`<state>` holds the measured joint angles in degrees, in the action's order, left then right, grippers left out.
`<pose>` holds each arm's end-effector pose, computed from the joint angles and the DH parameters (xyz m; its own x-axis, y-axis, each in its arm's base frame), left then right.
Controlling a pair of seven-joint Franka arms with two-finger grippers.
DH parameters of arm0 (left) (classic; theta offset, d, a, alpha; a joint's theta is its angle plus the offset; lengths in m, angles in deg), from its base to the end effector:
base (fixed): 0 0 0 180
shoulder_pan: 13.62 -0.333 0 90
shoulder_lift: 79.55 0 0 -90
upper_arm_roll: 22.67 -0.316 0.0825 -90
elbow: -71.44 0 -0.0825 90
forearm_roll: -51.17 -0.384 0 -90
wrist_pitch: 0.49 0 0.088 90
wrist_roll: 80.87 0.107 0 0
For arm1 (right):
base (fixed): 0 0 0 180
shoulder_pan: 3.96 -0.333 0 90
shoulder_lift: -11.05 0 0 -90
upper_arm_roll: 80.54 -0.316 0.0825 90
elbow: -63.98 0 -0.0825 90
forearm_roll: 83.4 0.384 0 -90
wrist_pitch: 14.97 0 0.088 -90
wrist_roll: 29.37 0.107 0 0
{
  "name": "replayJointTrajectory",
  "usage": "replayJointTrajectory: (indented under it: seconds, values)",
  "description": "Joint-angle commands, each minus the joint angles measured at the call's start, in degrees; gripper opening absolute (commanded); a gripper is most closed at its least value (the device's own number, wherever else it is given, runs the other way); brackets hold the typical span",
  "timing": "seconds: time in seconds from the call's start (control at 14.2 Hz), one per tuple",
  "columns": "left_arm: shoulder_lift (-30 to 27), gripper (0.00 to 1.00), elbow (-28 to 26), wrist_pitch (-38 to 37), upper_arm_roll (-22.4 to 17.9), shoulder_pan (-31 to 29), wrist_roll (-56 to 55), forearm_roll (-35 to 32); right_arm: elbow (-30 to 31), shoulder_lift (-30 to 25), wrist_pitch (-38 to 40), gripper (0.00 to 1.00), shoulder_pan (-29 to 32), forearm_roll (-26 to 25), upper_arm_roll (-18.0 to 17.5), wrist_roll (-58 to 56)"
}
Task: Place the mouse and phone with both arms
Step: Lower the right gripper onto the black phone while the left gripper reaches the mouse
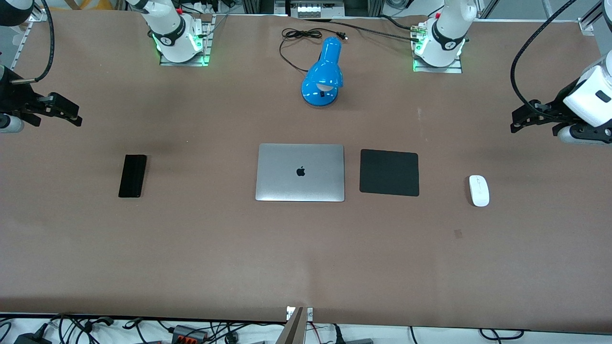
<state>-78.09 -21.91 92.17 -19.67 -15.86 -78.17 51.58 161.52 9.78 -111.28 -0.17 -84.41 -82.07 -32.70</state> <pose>0.5640 -0.0079 0.5866 0.9975 -0.0600 -0.0370 -0.0597 -0.9982 0.0102 0.5538 -0.0234 0.5839 0.9998 0.0206 -0.0004 0.0206 -0.9996 0.0181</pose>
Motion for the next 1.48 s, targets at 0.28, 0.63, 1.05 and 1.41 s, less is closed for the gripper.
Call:
replayJointTrajectory:
  seconds: [0.28, 0.63, 1.05, 1.41]
  values:
    - [0.73, 1.0, 1.86, -2.48, 0.07, -0.13, 1.08, -0.41, 0.02, -0.84, 0.24, 1.0, 0.87, 0.75, -0.84, -0.09]
    - [1.08, 1.0, 1.77, -4.32, 0.07, 0.04, 0.55, -0.32, 0.02, -0.31, -0.02, 1.0, 0.7, 0.66, -0.93, -0.09]
    - [6.86, 1.0, 2.12, -3.72, -0.54, -0.49, 0.38, -1.02, 0.02, 3.89, -3.1, 1.0, 0.43, 0.13, -0.93, -0.62]
    - [19.96, 1.0, 5.38, -0.22, -0.46, -0.83, -0.06, -5.51, 0.19, 10.57, -4.33, 1.0, 0.34, -0.31, -0.84, -0.09]
